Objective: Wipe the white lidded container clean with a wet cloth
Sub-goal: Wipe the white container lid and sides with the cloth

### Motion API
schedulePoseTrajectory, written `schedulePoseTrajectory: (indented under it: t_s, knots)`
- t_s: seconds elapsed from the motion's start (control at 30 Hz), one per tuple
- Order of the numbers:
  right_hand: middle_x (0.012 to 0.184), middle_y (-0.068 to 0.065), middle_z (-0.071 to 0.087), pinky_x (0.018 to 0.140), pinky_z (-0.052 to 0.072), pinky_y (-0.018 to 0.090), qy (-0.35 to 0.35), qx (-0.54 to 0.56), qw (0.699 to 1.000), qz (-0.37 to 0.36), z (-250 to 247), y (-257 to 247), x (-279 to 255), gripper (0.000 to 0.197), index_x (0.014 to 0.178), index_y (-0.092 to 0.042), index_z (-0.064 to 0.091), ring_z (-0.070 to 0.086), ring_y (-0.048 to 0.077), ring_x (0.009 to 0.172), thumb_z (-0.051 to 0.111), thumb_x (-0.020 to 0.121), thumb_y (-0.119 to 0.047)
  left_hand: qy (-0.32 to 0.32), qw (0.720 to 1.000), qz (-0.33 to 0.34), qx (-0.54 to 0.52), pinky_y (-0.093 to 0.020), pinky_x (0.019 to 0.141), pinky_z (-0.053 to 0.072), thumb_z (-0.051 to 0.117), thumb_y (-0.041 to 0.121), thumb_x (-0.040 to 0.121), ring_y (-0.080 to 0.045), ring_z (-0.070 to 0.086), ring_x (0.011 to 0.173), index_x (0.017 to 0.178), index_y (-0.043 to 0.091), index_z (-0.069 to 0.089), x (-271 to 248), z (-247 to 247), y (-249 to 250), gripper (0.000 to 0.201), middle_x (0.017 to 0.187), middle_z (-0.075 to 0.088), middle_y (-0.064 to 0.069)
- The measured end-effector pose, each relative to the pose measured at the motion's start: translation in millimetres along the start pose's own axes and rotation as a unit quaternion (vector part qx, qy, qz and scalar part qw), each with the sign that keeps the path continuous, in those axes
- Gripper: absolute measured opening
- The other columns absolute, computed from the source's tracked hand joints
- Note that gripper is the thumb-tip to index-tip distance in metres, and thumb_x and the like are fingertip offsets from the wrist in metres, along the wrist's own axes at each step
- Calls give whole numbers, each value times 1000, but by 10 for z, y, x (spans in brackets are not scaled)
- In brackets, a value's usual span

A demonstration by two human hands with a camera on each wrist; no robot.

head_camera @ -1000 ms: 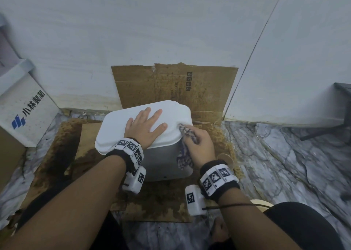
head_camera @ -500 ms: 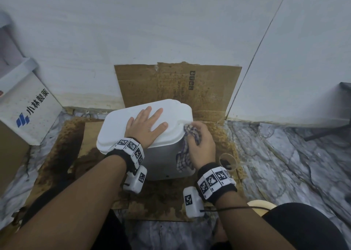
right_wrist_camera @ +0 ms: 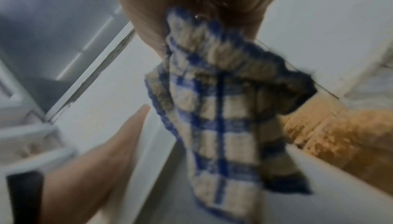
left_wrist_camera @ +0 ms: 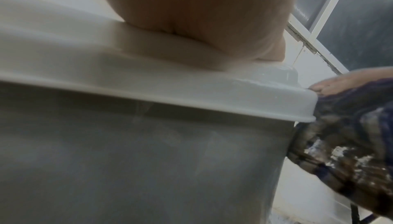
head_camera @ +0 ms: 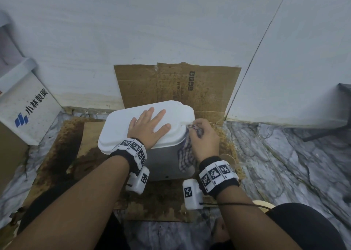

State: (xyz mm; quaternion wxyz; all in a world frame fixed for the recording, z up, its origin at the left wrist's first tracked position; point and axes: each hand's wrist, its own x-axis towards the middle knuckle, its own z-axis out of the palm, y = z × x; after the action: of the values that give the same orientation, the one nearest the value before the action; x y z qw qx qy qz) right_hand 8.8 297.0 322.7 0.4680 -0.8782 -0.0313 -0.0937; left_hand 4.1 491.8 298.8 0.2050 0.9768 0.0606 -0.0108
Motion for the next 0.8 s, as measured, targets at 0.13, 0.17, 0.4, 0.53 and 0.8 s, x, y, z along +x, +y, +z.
schedulePoseTrajectory:
  t_s: [0.13,0.17,0.4,0.53,0.8]
  knots:
    - [99,1,59,79,43,26,3,-40,999,-32,55,35,-78,19,107,-26,66,53,14,86,54,94,-20,-4,1000,1,8,-49,119,1,17,71,90,-16,-1,149,149,50,6,-5,7,37,63,162,-3,8]
    - [100,1,57,79,41,24,3,-47,998,-30,57,53,-94,22,111,-24,68,51,12,85,53,95,-21,-3,1000,0,9,-49,119,1,17,71,90,-16,-1,149,149,50,6,-5,6,39,63,162,-3,8]
    - [95,1,58,80,50,34,-89,-178,979,-34,-74,36,23,23,107,-27,70,59,23,86,51,94,-25,-5,1000,1,12,-49,119,2,16,71,90,-16,0,149,148,50,6,17,16,32,63,162,-2,8]
    - [91,-6,68,82,47,28,-64,-70,994,55,-216,19,125,17,86,-25,72,62,16,89,56,86,-19,-8,1000,1,9,-49,119,1,17,72,89,-15,-2,149,148,50,6,3,40,83,63,162,-3,8]
    - [98,2,55,84,44,29,-39,-134,990,11,-49,22,-57,25,113,-25,70,57,22,94,52,95,-25,-8,1000,1,14,-49,119,1,17,73,89,-15,-2,149,148,51,7,-3,50,141,64,162,-3,8]
